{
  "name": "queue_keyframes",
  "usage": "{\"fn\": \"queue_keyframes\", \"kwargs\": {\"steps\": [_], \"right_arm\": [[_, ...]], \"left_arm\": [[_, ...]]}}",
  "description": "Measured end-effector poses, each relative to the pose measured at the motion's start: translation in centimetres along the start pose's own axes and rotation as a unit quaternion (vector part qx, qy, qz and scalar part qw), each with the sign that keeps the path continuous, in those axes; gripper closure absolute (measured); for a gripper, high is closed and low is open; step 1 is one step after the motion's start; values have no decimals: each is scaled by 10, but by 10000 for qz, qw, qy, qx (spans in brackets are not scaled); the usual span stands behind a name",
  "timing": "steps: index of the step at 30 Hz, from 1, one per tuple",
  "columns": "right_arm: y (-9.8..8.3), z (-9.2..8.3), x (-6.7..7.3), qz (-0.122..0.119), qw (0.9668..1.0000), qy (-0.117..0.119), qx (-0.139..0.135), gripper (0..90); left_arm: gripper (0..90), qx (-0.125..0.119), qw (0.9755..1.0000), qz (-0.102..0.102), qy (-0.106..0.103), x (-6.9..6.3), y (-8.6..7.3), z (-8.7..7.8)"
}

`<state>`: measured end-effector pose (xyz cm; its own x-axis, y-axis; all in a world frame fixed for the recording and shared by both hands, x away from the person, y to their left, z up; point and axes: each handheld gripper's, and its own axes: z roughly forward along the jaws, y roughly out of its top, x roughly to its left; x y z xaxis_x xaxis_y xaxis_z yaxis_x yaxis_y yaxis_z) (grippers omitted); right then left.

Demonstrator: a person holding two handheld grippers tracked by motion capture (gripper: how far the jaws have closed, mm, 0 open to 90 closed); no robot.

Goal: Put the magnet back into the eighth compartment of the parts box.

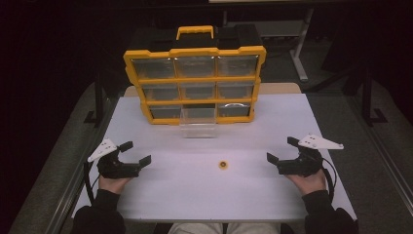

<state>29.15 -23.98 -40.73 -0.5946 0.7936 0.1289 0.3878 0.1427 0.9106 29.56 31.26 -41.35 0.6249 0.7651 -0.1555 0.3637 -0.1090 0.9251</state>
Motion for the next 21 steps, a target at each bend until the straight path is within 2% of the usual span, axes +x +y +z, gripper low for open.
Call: {"fn": "queue_keyframes", "kwargs": {"steps": [21], "right_arm": [[5, 13, 12, -173, 9992, 283, 231, 0]], "left_arm": [[0, 101, 9999, -76, 57, 1, -1, 3]]}}
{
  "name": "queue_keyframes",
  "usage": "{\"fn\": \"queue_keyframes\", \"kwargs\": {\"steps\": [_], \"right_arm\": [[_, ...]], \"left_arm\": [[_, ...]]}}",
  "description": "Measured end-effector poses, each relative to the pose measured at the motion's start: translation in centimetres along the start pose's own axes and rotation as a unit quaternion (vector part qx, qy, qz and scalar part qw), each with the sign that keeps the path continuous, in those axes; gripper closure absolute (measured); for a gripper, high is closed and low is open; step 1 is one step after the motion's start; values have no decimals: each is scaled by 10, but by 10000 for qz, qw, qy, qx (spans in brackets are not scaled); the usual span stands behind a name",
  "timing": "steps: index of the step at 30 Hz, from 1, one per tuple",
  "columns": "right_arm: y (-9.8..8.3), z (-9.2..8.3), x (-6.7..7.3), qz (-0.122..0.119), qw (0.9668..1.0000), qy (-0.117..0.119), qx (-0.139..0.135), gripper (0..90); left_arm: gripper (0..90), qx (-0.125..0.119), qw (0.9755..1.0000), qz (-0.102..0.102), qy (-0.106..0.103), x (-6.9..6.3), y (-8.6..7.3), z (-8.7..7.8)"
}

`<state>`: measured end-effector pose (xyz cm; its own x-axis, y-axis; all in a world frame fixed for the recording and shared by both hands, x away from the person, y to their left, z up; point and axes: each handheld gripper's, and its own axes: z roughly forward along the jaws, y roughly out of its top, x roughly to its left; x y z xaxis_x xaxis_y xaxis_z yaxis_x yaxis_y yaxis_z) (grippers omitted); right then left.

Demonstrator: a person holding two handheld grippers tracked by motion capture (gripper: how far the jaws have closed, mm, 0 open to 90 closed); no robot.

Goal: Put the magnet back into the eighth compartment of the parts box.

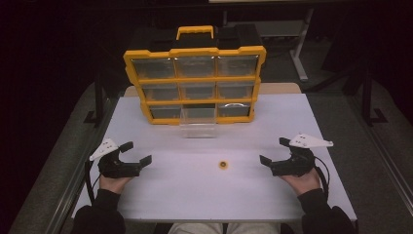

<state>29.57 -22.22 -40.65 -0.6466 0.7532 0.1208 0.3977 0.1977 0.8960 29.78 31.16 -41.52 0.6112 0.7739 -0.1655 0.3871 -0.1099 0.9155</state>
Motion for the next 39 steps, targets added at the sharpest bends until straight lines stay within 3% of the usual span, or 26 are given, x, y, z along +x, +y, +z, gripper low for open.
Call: {"fn": "queue_keyframes", "kwargs": {"steps": [20, 39], "right_arm": [[8, 15, 11, -98, 9991, 240, 333, 0], [29, 36, 19, -269, 9970, 388, 614, 0]], "left_arm": [[0, 6, 10000, 13, 37, 0, 0, 1], [0, -9, 10000, 16, 62, -1, 0, 1]]}}
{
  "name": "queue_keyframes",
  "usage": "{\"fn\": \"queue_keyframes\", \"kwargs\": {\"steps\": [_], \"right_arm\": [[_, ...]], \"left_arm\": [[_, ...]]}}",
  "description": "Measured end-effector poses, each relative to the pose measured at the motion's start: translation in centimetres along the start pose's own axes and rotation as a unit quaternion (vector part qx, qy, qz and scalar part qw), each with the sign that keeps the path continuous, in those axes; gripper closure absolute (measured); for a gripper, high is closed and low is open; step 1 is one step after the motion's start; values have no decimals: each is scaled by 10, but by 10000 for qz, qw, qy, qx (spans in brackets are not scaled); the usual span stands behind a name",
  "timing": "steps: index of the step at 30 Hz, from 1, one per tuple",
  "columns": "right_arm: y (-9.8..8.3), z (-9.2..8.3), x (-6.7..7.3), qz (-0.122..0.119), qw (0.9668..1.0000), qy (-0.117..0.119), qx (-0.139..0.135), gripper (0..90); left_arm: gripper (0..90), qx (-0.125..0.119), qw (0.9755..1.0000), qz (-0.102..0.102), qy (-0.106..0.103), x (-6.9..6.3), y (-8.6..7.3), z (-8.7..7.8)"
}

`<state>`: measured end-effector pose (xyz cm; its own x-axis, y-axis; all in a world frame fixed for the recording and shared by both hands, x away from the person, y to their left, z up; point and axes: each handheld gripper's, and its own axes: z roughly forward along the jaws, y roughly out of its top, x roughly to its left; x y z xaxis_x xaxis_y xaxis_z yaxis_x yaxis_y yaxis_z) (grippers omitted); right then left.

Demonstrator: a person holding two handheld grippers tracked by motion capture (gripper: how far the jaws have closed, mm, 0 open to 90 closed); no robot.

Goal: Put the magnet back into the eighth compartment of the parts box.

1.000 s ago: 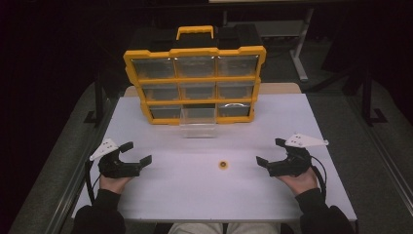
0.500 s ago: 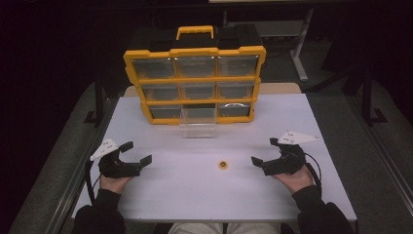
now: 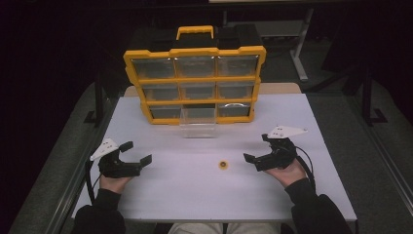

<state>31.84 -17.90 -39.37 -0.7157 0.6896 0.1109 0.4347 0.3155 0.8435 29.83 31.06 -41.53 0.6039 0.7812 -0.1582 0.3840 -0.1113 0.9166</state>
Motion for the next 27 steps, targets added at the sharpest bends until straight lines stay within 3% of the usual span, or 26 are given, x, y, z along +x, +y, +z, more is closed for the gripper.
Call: {"fn": "queue_keyframes", "kwargs": {"steps": [17, 27], "right_arm": [[8, 17, 6, -99, 9996, 71, 266, 0], [11, 31, 11, -174, 9986, 240, 428, 0]], "left_arm": [[0, -11, 10000, 27, 11, 0, 0, 0], [0, -4, 10000, 33, 6, -1, 0, 1]]}}
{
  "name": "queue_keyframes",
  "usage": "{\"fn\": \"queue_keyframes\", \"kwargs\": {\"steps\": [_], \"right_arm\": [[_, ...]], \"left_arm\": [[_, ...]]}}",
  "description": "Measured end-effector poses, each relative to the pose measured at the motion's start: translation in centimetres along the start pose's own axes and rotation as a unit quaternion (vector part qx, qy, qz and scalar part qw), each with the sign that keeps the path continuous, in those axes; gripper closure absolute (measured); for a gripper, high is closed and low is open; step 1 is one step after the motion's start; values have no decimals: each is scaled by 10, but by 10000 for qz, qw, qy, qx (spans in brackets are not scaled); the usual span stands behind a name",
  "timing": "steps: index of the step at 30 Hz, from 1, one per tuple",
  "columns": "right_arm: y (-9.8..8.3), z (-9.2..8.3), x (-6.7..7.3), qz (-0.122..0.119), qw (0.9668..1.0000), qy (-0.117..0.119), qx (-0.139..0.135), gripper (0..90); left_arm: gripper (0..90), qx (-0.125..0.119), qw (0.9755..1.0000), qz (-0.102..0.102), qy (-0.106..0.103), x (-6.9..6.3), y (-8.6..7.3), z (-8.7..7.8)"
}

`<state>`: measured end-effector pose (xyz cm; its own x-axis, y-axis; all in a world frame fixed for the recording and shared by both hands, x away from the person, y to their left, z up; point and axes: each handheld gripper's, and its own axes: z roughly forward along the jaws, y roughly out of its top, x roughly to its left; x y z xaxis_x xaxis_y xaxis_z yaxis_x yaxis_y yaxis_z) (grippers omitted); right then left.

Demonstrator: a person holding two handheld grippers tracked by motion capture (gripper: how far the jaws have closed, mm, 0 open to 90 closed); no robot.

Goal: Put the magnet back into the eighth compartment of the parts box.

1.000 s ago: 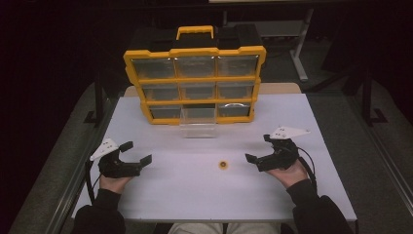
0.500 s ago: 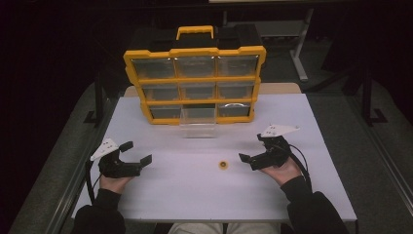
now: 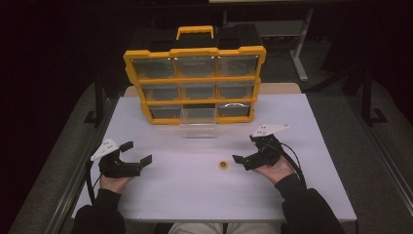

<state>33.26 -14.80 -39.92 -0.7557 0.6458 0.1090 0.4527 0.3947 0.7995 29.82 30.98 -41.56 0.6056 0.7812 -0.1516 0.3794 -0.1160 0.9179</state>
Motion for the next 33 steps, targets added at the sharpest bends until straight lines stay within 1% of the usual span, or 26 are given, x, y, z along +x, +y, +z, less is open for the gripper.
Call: {"fn": "queue_keyframes", "kwargs": {"steps": [5, 33], "right_arm": [[0, 6, 2, -7, 10000, 46, 74, 0], [-1, 36, 12, -104, 9990, 300, 309, 0]], "left_arm": [[0, 4, 10000, 3, -2, 0, 0, 0], [0, 39, 10000, 22, -36, 0, 0, 2]]}}
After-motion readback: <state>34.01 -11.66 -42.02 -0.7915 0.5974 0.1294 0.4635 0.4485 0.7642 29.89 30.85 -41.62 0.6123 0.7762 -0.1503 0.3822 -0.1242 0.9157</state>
